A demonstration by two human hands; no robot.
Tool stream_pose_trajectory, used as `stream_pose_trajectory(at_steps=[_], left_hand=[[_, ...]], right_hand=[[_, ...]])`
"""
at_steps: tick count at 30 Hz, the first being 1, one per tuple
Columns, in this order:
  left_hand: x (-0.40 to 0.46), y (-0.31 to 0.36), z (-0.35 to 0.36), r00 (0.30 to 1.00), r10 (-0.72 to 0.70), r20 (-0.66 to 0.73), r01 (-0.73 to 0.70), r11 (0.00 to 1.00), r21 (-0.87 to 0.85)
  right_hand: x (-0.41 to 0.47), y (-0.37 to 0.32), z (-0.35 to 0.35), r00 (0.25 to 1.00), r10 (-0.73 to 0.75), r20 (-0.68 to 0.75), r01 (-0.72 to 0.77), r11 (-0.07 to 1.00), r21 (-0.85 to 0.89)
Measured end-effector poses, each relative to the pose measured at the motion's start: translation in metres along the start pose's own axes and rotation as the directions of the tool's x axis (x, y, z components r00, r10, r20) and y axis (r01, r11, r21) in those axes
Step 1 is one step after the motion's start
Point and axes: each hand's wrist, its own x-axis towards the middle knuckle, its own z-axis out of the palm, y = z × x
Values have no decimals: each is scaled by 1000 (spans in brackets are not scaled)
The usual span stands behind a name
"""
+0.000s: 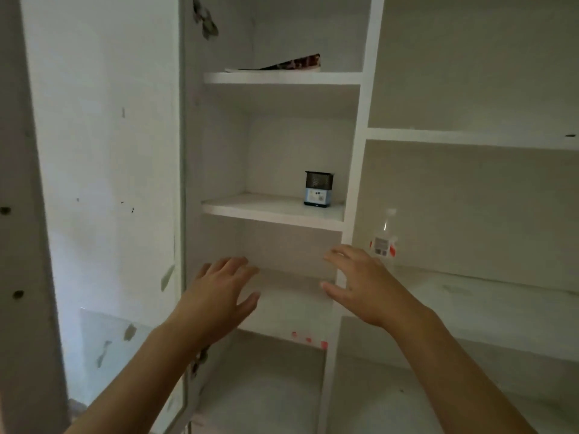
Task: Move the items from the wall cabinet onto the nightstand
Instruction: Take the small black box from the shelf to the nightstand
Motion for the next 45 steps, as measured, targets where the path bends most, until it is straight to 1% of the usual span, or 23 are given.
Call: stream_pose_trajectory(at_steps=[9,14,17,22,26,28,31,38,45], left_hand=[[88,-10,-7,983,7,-183,-3,1000,22],[133,-24,-3,962,21,-271,-22,1000,-3],[155,-33,5,957,37,-289,-46,999,-24],[180,-55,34,964,-4,-265,-19,996,-83],[183,-65,56,941,1,-339,-38,994,-104],[184,-67,59,935,9,-356,-52,992,-112],[186,-67,62,926,9,-377,-63,989,-131],[187,-74,67,917,24,-397,-92,984,-153],[188,-75,70,901,20,-434,-110,977,-183]], right_hand=[[77,29,-23,977,-183,-106,186,982,21],[108,36,-33,958,-203,-204,214,976,36],[129,34,-34,952,-212,-218,223,974,26],[169,24,-23,949,-199,-244,206,979,1],[200,16,-12,959,-150,-240,130,987,-95],[216,14,-11,956,-131,-261,88,982,-168],[241,13,-14,960,-88,-266,29,976,-216],[310,22,-16,983,94,-157,-142,934,-328],[351,35,-16,966,240,-95,-258,895,-365]])
